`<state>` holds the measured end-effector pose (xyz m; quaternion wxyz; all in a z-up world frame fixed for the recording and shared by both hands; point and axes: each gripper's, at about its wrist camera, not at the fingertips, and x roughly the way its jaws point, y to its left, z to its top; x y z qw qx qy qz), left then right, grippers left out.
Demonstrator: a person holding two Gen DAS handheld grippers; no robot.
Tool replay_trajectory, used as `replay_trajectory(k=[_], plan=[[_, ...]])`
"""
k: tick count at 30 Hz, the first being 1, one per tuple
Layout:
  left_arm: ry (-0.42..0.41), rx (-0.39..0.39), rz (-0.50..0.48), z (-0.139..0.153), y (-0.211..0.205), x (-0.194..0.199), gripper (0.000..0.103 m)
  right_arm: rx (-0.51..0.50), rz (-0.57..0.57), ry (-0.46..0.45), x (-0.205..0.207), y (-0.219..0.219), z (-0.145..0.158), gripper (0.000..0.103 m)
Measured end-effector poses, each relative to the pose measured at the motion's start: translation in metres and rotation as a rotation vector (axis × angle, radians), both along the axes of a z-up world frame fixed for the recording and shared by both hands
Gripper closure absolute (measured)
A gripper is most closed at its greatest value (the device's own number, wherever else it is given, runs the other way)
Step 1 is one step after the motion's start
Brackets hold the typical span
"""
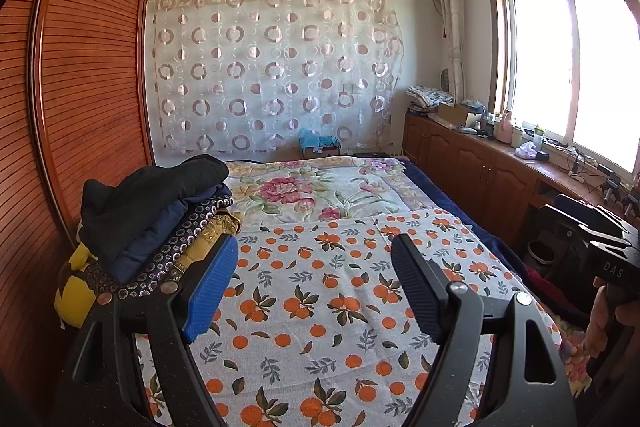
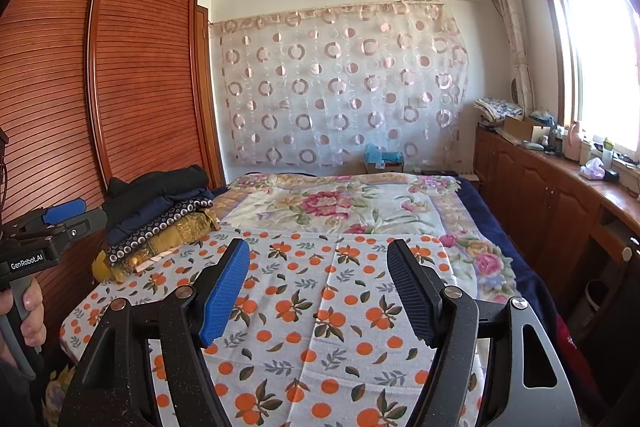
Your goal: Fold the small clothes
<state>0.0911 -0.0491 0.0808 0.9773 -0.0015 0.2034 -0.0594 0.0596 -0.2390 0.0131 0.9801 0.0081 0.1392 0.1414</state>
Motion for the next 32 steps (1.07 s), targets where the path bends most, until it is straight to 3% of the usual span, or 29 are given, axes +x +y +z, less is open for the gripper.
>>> replay_trajectory(k=[32], plan=[[0.002,0.000,-0.004,0.0011,0.0009,-0.0028,0.024,0.006,0.012,-0.006,0.0015,-0.0081,-0.0037,0.030]])
